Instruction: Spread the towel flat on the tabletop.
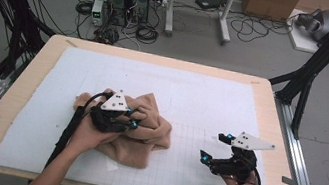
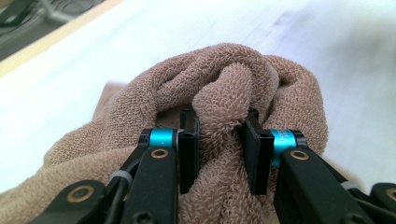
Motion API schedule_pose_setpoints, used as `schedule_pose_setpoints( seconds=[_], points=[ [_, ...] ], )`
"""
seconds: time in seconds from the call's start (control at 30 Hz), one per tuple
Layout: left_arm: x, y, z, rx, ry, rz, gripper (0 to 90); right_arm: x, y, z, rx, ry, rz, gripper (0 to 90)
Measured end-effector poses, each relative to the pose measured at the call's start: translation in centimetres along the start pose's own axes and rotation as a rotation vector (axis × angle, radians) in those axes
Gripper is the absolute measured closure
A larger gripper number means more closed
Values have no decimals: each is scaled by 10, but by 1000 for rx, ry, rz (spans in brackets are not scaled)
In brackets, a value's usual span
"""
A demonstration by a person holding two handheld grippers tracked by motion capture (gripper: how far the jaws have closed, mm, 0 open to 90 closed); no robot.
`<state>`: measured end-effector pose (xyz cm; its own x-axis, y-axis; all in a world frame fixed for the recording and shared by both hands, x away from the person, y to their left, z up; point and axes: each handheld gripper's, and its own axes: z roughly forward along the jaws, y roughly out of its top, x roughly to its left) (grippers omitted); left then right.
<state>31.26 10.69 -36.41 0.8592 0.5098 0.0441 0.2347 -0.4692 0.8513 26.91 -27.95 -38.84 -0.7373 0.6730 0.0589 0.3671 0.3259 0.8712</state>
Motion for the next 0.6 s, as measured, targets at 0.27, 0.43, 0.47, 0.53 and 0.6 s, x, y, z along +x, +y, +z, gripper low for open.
schedule_pose_setpoints(
  seconds=[0.27,0.43,0.47,0.53,0.6],
  points=[
    [-32,23,5,-55,-105,63,716,-1,2,-9,-27,-14,-2,101],
    [-36,-6,18,84,-93,76,710,3,3,1,-6,15,-9,101],
    [-37,-14,20,116,-93,74,710,3,3,1,-6,15,-9,101],
    [-38,-29,21,148,-105,63,704,6,6,9,9,33,-15,101],
    [-41,-40,19,149,-106,55,700,8,9,16,21,47,-21,101]
  ],
)
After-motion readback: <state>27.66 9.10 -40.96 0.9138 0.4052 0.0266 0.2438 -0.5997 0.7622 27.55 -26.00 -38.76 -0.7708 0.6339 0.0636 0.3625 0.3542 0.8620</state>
